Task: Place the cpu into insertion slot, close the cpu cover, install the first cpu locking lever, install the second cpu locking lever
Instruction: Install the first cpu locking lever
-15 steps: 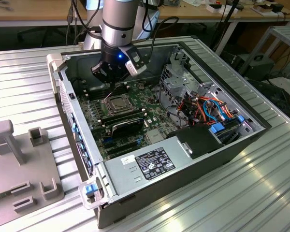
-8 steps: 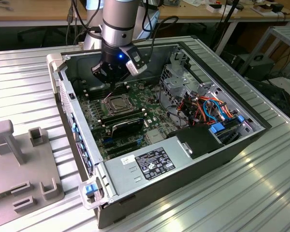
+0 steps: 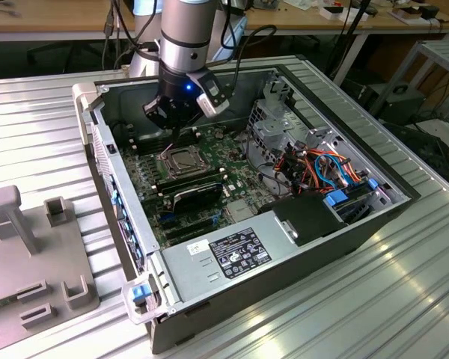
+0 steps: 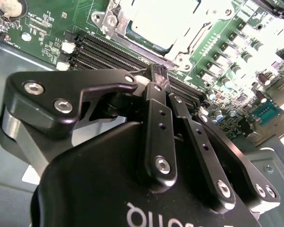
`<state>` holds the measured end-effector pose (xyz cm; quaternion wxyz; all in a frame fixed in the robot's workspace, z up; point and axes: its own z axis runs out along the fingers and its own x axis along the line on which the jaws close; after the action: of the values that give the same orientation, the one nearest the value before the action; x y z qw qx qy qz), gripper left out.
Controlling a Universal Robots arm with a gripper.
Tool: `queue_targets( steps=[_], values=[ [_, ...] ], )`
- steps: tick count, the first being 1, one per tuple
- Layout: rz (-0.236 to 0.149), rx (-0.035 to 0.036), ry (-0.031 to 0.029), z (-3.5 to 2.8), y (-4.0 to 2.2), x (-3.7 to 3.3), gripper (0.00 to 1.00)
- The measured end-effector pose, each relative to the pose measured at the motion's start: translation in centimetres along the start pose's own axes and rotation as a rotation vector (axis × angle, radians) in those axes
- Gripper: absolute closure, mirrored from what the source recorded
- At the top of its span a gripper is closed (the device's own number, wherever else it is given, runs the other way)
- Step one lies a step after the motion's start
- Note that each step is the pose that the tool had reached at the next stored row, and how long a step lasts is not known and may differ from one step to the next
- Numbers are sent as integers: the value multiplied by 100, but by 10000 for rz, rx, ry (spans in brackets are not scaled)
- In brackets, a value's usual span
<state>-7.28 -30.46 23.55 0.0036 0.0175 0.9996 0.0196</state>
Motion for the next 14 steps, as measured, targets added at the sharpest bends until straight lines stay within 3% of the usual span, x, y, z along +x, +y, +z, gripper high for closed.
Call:
queue_targets(
  steps=[2,8,14],
  values=[
    [-20,1,2,4,41,2,89],
    [-108,-1,5,16,45,-32,89],
    [-216,-3,9,33,47,-109,89]
  ],
)
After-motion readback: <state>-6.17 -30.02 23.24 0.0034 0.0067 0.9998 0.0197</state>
